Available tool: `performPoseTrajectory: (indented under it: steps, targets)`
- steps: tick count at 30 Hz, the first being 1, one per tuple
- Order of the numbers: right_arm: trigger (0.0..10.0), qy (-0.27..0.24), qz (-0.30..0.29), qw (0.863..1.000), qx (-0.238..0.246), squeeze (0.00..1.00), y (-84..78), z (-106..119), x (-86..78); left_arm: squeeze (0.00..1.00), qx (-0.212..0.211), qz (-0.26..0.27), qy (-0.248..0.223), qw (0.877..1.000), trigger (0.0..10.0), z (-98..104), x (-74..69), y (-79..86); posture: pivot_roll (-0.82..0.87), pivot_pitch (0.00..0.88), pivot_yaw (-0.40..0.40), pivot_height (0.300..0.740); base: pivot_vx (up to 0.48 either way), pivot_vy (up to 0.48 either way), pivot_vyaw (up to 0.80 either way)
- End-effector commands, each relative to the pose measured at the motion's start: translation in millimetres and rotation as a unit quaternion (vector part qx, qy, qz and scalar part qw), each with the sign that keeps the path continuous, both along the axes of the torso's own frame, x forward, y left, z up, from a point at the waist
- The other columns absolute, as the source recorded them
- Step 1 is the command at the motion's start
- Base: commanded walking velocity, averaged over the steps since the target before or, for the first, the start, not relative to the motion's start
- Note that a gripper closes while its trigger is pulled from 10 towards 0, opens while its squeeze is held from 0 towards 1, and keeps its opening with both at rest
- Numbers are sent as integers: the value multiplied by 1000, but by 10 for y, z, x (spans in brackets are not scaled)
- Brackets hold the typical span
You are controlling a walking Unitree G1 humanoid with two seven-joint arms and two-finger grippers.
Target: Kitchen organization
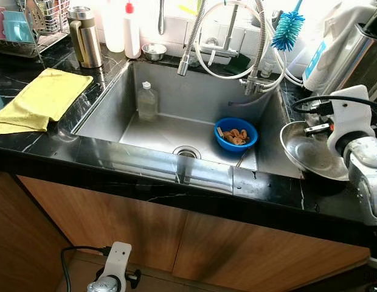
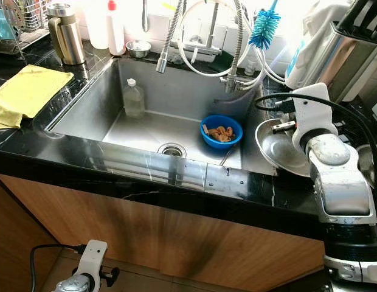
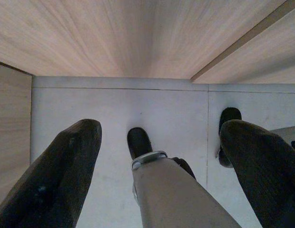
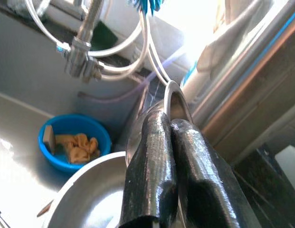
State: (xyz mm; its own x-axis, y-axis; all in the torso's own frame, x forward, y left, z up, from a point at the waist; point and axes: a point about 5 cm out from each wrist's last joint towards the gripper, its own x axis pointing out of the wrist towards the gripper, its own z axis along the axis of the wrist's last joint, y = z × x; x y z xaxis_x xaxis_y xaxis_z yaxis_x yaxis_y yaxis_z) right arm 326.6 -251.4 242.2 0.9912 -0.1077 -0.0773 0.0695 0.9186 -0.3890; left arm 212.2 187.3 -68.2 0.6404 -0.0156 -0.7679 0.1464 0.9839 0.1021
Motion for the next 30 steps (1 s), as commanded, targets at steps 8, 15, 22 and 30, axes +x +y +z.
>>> performPoseTrajectory:
  steps: [8, 15, 22, 30]
  targets:
    - [10000, -156, 122, 980, 38, 0, 371, 478, -7, 0, -3, 8, 1, 1000, 10000, -11, -12, -25, 154, 76, -136, 736, 0, 0, 0]
    - [10000, -115, 191, 963, 151, 0, 533, 177, 38, 0, -3, 12, -3, 1000, 10000, -8, -10, -21, 160, 81, -137, 736, 0, 0, 0]
    - [10000, -60, 206, 957, 196, 0, 554, -134, 58, 0, -2, 9, -2, 1000, 10000, -10, -13, -18, 164, 79, -138, 736, 0, 0, 0]
    - [10000, -22, 199, 952, 233, 0, 539, -373, 63, 0, 0, 8, -1, 1000, 10000, -14, -20, -17, 167, 79, -139, 736, 0, 0, 0]
